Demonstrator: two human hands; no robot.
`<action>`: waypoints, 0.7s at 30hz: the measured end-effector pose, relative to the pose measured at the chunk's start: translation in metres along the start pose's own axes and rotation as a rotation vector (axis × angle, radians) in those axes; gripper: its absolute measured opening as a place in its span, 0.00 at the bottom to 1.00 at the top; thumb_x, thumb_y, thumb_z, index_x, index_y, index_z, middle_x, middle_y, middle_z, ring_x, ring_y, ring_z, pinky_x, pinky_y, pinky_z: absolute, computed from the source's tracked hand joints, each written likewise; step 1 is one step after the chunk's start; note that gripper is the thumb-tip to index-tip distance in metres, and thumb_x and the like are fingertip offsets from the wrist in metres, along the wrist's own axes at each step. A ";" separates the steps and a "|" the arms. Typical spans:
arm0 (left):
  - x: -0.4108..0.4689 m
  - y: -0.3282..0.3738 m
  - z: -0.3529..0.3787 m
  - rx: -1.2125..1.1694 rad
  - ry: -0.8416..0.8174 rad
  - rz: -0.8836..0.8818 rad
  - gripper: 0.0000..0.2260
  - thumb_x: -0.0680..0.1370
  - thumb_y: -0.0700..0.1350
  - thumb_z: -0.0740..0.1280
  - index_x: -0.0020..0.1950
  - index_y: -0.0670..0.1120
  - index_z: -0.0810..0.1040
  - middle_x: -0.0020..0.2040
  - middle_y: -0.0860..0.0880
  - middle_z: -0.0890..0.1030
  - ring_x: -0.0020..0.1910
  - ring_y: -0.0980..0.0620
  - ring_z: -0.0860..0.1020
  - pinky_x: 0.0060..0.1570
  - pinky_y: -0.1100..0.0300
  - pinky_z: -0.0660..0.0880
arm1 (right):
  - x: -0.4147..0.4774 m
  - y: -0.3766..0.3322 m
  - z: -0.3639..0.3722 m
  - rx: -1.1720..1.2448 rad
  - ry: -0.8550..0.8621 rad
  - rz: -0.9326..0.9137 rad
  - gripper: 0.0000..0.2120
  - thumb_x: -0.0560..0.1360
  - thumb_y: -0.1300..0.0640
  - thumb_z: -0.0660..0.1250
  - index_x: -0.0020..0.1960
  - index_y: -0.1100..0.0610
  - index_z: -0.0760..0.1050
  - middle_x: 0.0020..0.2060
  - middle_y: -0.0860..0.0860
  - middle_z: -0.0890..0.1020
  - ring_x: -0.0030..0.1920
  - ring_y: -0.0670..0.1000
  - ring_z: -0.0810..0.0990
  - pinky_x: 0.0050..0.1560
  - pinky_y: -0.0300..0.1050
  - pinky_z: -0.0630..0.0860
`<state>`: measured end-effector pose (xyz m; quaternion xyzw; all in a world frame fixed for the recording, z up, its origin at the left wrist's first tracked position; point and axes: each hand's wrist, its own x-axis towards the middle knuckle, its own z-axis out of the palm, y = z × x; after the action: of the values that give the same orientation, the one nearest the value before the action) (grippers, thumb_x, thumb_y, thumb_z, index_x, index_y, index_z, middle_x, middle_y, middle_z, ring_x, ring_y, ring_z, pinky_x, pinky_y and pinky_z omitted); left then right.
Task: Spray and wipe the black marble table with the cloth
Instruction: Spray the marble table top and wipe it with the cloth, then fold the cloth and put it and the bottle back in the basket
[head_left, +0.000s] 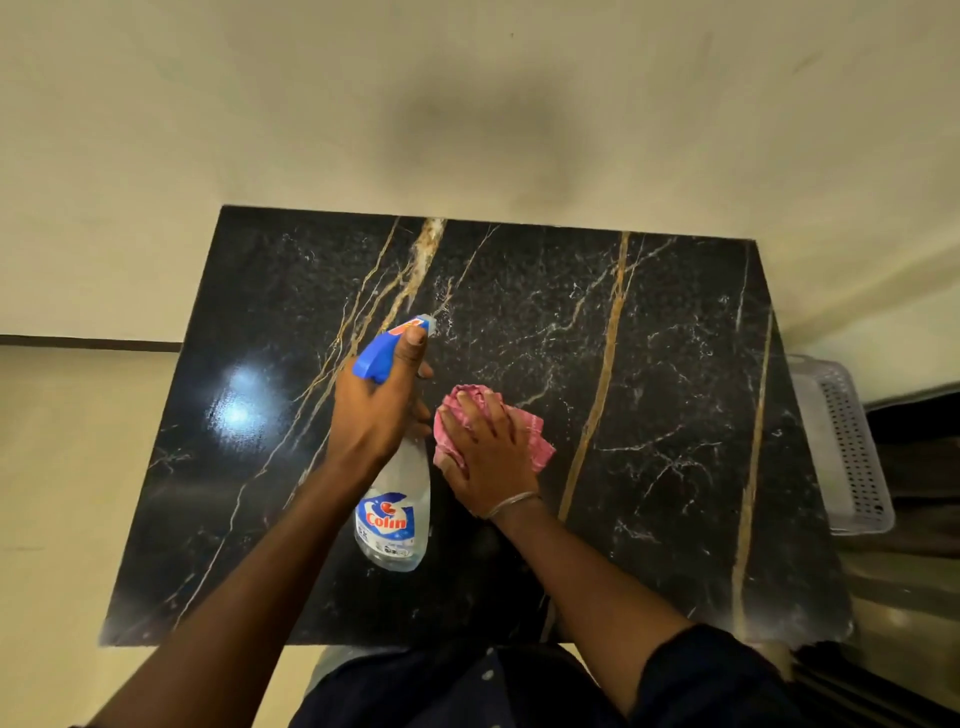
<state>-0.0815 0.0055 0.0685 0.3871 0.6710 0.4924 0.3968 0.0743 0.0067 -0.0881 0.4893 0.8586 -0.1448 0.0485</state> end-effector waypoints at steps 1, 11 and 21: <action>-0.003 0.000 -0.003 -0.003 0.004 0.005 0.13 0.75 0.68 0.60 0.46 0.64 0.79 0.40 0.41 0.82 0.28 0.43 0.80 0.30 0.46 0.80 | 0.002 0.001 -0.004 -0.004 -0.010 -0.019 0.30 0.78 0.38 0.53 0.77 0.46 0.58 0.77 0.50 0.59 0.78 0.59 0.53 0.74 0.60 0.52; -0.022 0.000 -0.028 -0.086 -0.018 0.063 0.32 0.72 0.72 0.60 0.44 0.42 0.79 0.30 0.37 0.79 0.27 0.45 0.81 0.30 0.59 0.78 | 0.001 0.023 -0.045 0.080 -0.132 0.256 0.47 0.72 0.33 0.64 0.79 0.55 0.47 0.72 0.56 0.64 0.71 0.59 0.62 0.68 0.60 0.62; -0.032 -0.006 -0.048 0.043 -0.087 0.099 0.16 0.73 0.55 0.71 0.46 0.42 0.79 0.33 0.47 0.82 0.32 0.50 0.82 0.36 0.59 0.79 | 0.002 0.015 -0.064 0.647 -0.130 0.494 0.20 0.64 0.49 0.79 0.52 0.55 0.81 0.48 0.53 0.84 0.49 0.54 0.82 0.49 0.44 0.77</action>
<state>-0.1141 -0.0418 0.0774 0.4492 0.6437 0.4796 0.3922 0.0896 0.0342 -0.0310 0.6605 0.6206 -0.4221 -0.0204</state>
